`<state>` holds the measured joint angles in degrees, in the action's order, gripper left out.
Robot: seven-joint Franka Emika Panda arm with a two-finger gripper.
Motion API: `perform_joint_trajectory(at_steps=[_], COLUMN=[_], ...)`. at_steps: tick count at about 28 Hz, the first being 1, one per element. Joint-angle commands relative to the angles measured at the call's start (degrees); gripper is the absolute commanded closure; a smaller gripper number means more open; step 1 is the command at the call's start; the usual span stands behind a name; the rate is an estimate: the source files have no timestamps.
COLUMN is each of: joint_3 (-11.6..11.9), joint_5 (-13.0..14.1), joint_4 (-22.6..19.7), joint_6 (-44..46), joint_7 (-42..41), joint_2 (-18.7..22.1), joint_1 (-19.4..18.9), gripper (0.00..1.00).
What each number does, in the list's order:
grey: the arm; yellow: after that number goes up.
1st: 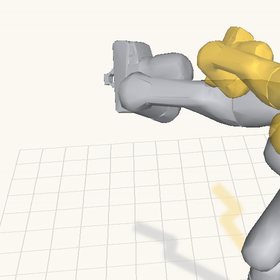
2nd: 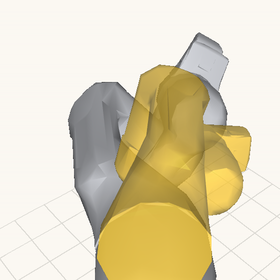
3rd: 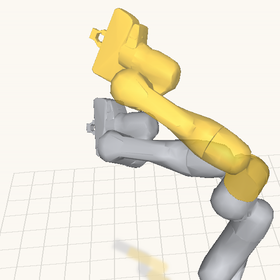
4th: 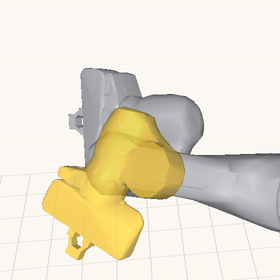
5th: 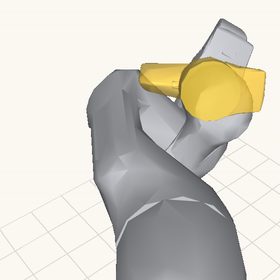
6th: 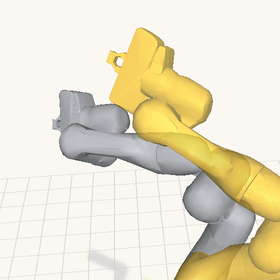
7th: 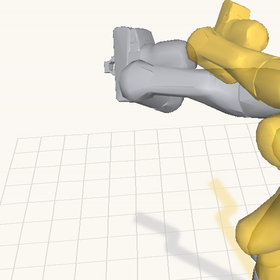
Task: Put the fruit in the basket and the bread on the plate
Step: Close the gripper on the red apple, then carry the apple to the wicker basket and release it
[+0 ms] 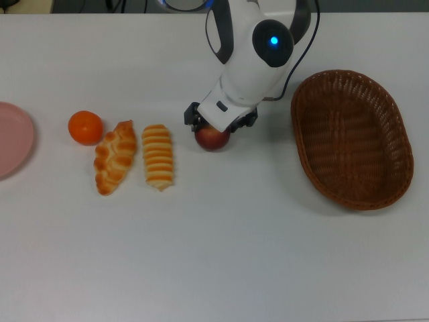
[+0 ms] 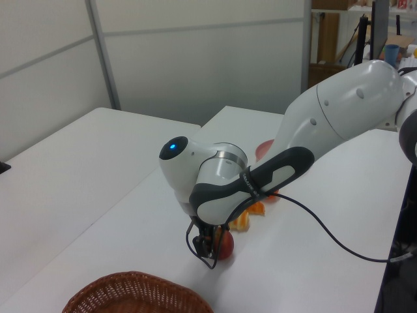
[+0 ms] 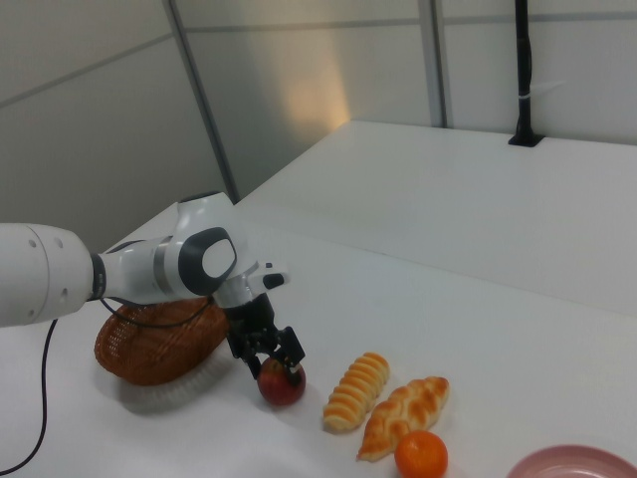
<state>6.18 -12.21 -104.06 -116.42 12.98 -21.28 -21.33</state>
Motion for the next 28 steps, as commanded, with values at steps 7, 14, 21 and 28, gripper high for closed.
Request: perform_joint_trajectory(at_steps=[7,14,21,28], joint_3=[0.2,-0.1,-0.7,-5.6], joint_5=[-2.0,-1.7,-1.0,2.9], joint_4=[0.3,0.3,4.0,16.2], joint_6=[-1.4,-1.5,0.6,11.1], joint_7=[1.0,1.6,6.0,8.7], joint_2=[-1.7,-2.1,0.1,0.6], joint_1=[1.4,1.2,0.8,0.8], gripper=[0.01,1.0,1.0,1.0])
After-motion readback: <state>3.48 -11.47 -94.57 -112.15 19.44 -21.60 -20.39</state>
